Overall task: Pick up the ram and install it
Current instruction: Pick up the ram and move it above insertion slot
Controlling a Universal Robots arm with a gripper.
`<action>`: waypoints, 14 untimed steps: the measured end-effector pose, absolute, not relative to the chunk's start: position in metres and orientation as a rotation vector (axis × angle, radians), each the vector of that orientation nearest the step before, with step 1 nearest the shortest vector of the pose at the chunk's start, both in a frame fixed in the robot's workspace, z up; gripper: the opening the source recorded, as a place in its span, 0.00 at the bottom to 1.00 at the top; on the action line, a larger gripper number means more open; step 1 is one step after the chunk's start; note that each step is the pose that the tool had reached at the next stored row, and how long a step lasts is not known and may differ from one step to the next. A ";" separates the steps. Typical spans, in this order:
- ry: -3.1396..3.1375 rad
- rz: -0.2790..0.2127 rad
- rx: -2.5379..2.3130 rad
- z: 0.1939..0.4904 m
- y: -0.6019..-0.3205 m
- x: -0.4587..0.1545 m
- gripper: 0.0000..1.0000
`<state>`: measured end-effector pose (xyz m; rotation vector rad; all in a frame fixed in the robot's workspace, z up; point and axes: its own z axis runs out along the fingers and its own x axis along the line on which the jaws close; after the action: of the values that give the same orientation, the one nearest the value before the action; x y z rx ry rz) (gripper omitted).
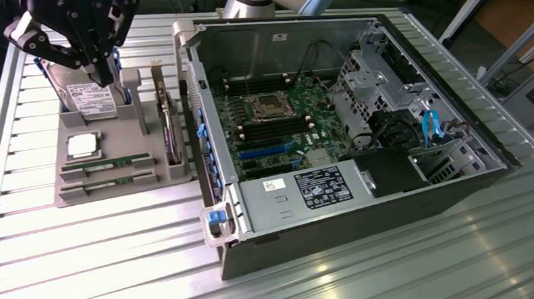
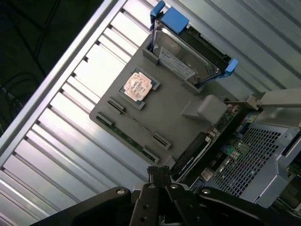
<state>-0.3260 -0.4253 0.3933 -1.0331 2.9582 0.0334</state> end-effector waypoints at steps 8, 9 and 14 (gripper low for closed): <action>2.908 0.026 -1.175 0.393 -0.425 -0.326 0.10; 2.901 0.025 -1.193 0.393 -0.425 -0.326 0.10; 2.865 0.021 -1.282 0.393 -0.425 -0.326 0.10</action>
<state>-0.3260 -0.4253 0.3933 -1.2820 2.8645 0.0213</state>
